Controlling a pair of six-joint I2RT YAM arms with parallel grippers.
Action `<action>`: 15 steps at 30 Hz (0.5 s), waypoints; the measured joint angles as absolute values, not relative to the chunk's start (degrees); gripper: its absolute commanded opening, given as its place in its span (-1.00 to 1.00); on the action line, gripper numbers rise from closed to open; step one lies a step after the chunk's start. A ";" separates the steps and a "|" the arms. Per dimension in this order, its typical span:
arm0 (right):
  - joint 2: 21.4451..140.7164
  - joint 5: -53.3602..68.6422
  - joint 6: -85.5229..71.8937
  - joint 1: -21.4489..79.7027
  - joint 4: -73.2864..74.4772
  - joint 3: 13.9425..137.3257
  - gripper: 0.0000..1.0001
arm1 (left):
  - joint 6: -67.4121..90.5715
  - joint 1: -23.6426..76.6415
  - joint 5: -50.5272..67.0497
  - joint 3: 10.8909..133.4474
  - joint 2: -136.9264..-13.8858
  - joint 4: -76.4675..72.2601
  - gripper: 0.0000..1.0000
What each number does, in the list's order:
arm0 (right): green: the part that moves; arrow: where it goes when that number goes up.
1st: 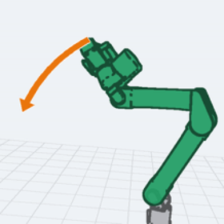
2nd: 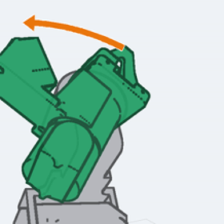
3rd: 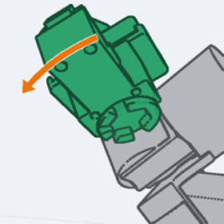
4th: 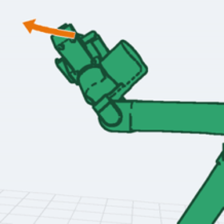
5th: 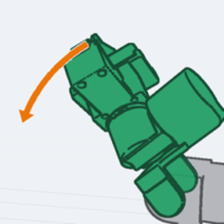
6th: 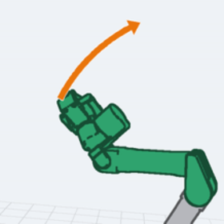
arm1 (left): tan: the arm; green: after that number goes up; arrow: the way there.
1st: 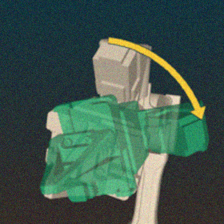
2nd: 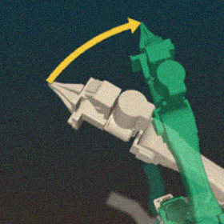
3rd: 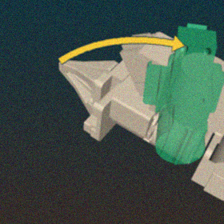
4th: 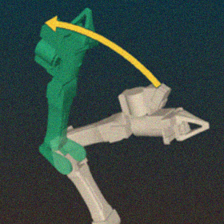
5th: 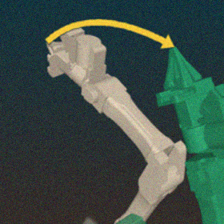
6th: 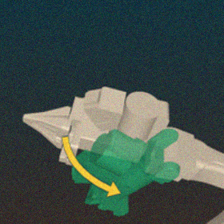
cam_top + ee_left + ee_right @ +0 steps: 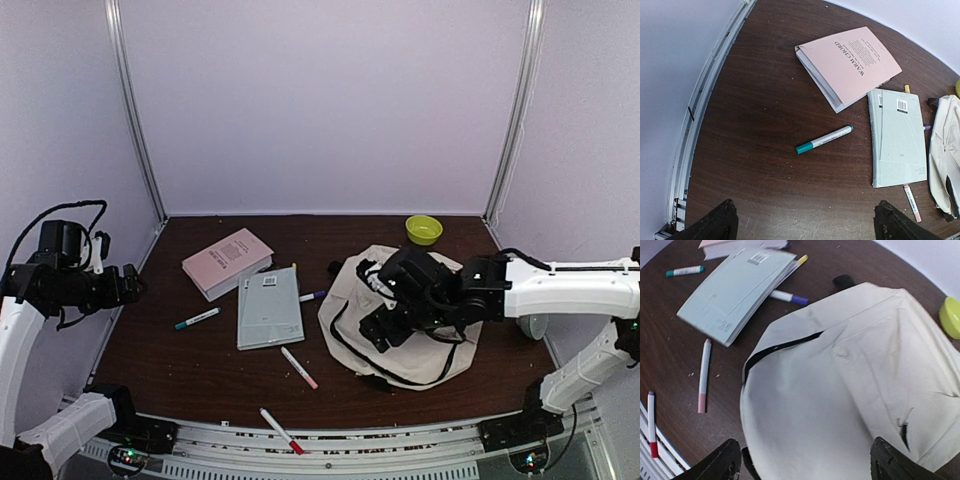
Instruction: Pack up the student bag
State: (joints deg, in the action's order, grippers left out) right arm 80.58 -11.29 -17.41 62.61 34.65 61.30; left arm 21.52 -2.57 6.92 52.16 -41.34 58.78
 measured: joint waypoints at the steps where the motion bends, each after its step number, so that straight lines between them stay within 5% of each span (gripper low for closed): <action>1: 78.28 -12.67 -17.50 62.04 33.52 60.16 0.85 | 21.52 -2.57 6.92 52.14 -41.32 58.78 0.95; 7: 60.82 -18.76 -17.78 46.76 23.66 49.89 1.00 | 22.04 -2.57 6.33 52.16 -41.01 57.45 0.96; 12: 58.30 -14.57 -19.86 26.63 20.78 49.21 1.00 | 25.10 -2.17 1.34 52.14 -40.91 50.57 0.95; 15: 56.60 -12.40 -19.25 22.83 18.13 48.01 1.00 | 26.48 -0.78 -5.43 51.11 -42.06 44.51 0.96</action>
